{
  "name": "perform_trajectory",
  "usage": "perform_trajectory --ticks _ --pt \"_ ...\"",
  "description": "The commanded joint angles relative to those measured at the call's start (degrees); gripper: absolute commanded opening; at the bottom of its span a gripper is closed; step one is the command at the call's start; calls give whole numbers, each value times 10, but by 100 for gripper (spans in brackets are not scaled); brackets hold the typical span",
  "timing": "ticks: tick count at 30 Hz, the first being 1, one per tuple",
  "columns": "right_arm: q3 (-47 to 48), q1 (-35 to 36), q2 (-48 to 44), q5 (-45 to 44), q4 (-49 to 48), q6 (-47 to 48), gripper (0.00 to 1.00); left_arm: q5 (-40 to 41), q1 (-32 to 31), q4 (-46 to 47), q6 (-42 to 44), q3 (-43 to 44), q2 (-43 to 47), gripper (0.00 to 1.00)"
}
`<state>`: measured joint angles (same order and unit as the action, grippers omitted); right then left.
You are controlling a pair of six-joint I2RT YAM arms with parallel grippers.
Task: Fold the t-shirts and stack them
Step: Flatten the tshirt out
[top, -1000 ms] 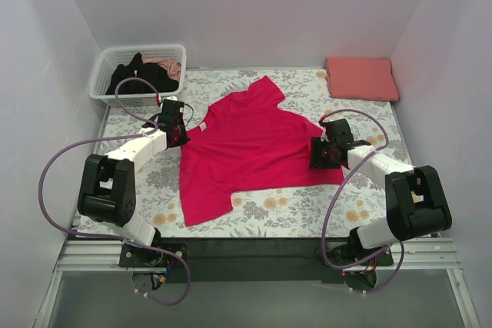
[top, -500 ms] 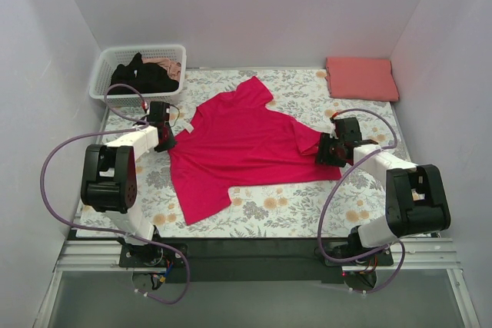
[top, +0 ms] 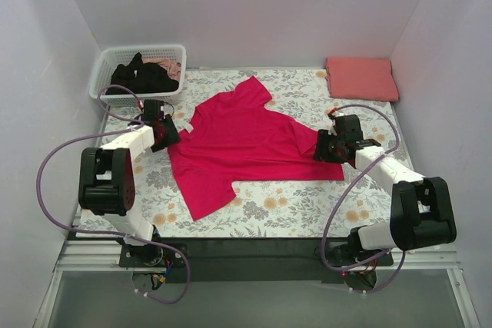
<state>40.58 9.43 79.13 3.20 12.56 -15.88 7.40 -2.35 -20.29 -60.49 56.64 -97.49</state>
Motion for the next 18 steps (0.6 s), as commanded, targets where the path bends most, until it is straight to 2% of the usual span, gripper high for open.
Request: perform_trajectory --ticks 1,2,3,5,9,12,15,18 --pt "66 48 -21 -29 0 42 55 -24 -2 15 -10 15 89 53" --pt "75 66 -19 -66 1 51 55 -22 -5 14 -12 16 105 62" --pt "84 73 -7 -72 2 54 56 -20 -17 12 -12 16 130 67" --pt "109 88 9 -73 5 55 56 -10 -34 1 -16 15 156 72" --pt "145 98 66 -90 7 55 56 8 -116 -13 -16 -4 194 72" --pt "179 93 100 -137 13 47 55 -22 -150 -19 -19 -19 187 68" --pt "199 67 121 -141 18 38 54 -48 -161 -25 -9 -33 170 68" --pt "209 31 136 -95 16 30 55 -67 -169 -26 6 -43 144 68"
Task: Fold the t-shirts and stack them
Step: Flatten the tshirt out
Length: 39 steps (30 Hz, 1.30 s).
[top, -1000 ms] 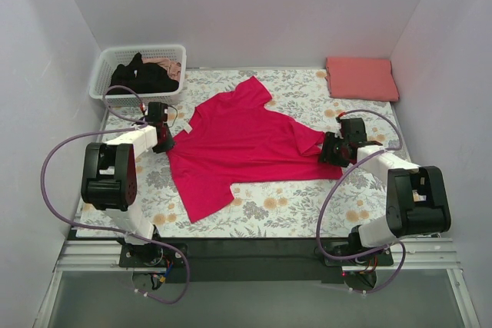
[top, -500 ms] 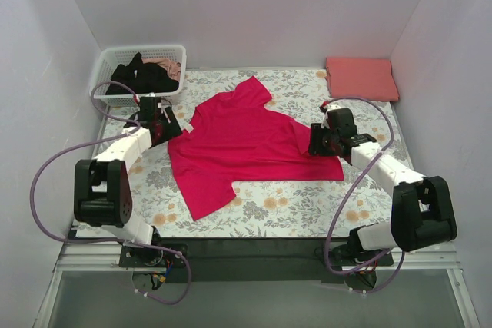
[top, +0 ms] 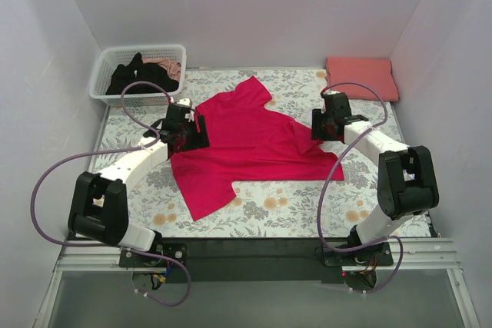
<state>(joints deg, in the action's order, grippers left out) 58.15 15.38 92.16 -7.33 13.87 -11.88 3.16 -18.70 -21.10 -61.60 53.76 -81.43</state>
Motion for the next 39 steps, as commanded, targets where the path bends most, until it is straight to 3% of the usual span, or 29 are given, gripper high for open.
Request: perform_trajectory --ticks 1,10,13,14,16,19,24,25,26,29,32,39 --pt "36 -45 11 36 4 -15 55 -26 -7 -17 22 -19 -22 68" --pt "68 -90 90 140 -8 -37 53 -30 -15 -26 37 -41 -74 68" --pt "97 -98 118 157 -7 -35 38 -23 -14 -27 39 -45 -75 68" --pt "107 -99 131 159 -8 -34 22 -22 -15 -27 39 -45 -75 68" --pt "145 -105 145 158 -8 -26 5 -22 -15 -28 39 -45 -78 68" --pt "203 -114 177 139 -7 -15 1 -17 -14 -28 38 -43 -79 68" --pt "408 -119 258 76 -6 23 1 -1 -15 -24 30 -42 -68 68" --pt "437 -119 271 49 -2 40 5 2 -14 -21 30 -44 -66 68" --pt "462 -119 291 40 9 46 22 9 -15 -19 28 -44 -57 68" --pt "535 -119 301 40 38 62 53 23 -15 -10 24 -50 -44 68" --pt "487 -113 253 61 43 60 58 43 -14 2 18 -52 -29 69" --pt "208 -38 89 116 27 14 55 61 -6 21 7 -46 -31 66"
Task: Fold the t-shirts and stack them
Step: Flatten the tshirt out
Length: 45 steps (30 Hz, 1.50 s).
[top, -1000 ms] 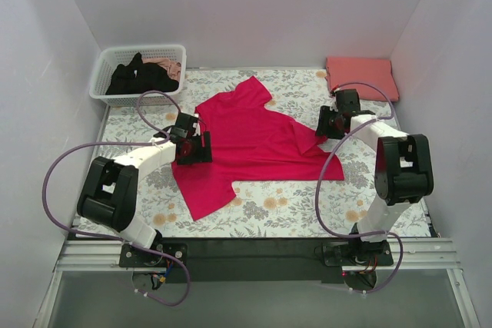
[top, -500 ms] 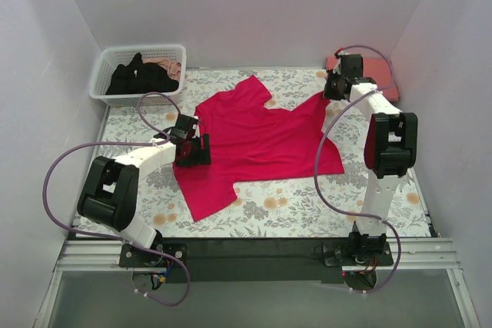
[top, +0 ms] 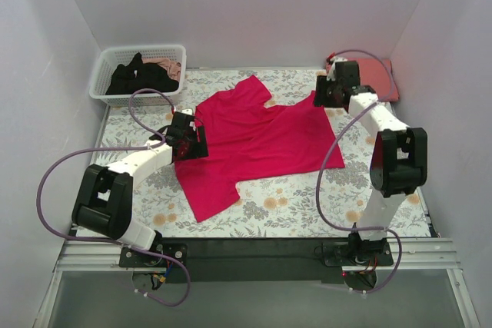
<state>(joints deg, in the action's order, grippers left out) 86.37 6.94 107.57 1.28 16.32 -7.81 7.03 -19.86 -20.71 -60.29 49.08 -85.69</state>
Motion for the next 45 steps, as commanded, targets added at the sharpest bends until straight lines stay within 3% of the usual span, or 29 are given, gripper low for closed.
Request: perform_trajectory --ticks 1,8,11,18,21,26,29,33,38,41,45 --pt "-141 55 -96 31 -9 -39 54 23 10 18 -9 3 3 65" --pt "-336 73 -198 10 -36 -75 52 15 46 26 -22 32 -46 54" --pt "-374 68 -206 -8 -37 -76 52 11 53 26 -28 48 -75 51" --pt "-417 14 -192 -25 -54 -100 52 10 74 27 -41 82 -144 50" --pt "-435 -23 -188 21 -66 -109 52 11 83 30 -42 109 -171 51" --pt "-426 -44 -197 29 -69 -115 52 11 89 32 -39 169 -236 54" --pt "-407 -40 -216 49 -67 -103 53 -9 87 25 -36 210 -243 61" --pt "-392 -9 -256 45 -54 -83 55 11 68 9 -25 220 -185 72" --pt "-368 84 -295 67 -57 -64 54 43 25 -9 -40 166 -56 74" --pt "-350 192 -293 80 -73 -55 49 52 -1 -27 -75 99 31 70" --pt "-340 268 -259 171 -148 -84 39 16 -32 -55 -126 16 104 58"
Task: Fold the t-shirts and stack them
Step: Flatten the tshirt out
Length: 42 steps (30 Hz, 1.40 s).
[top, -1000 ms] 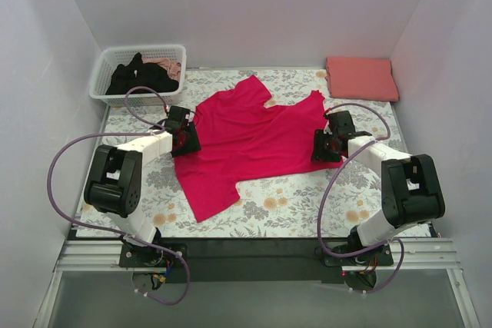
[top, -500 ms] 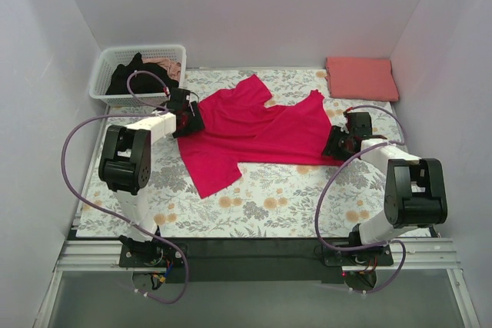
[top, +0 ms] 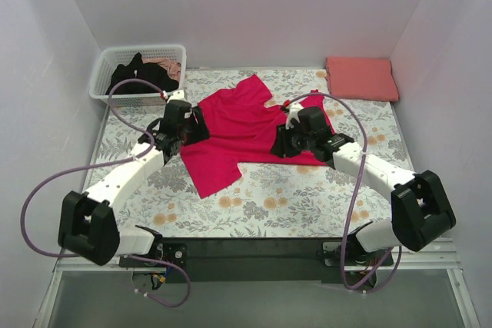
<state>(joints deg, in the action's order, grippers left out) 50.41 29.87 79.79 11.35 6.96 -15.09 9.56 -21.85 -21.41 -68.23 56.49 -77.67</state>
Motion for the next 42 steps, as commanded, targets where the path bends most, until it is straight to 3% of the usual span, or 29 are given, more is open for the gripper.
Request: perform_trajectory --ticks 1,6,10,16,22,27,29,32,34,37,42 --pt "32 54 42 76 -61 -14 36 -29 -26 -49 -59 -78 43 54" --pt "70 121 132 146 -114 -47 31 -44 -59 -47 -96 -160 60 38" --pt "112 151 216 179 -133 -60 24 -46 -75 -56 -105 -177 46 33" --pt "134 166 301 176 -137 -86 23 -46 -77 -75 -115 -207 46 32" --pt "80 154 308 167 -122 -119 21 -12 -76 -111 -139 -226 62 30" --pt "70 144 263 145 -85 -90 22 10 -77 -132 -140 -209 57 29" --pt "64 144 240 146 -81 -79 24 12 -77 -150 -134 -195 66 34" --pt "57 144 188 122 -54 -57 28 20 -90 -180 -137 -167 89 48" --pt "57 144 150 85 -35 -39 40 20 -106 -197 -150 -154 97 58" --pt "51 143 101 3 13 -21 56 14 -134 -213 -178 -153 99 64" --pt "33 126 40 -176 116 3 76 31 -187 -217 -226 -160 69 64"
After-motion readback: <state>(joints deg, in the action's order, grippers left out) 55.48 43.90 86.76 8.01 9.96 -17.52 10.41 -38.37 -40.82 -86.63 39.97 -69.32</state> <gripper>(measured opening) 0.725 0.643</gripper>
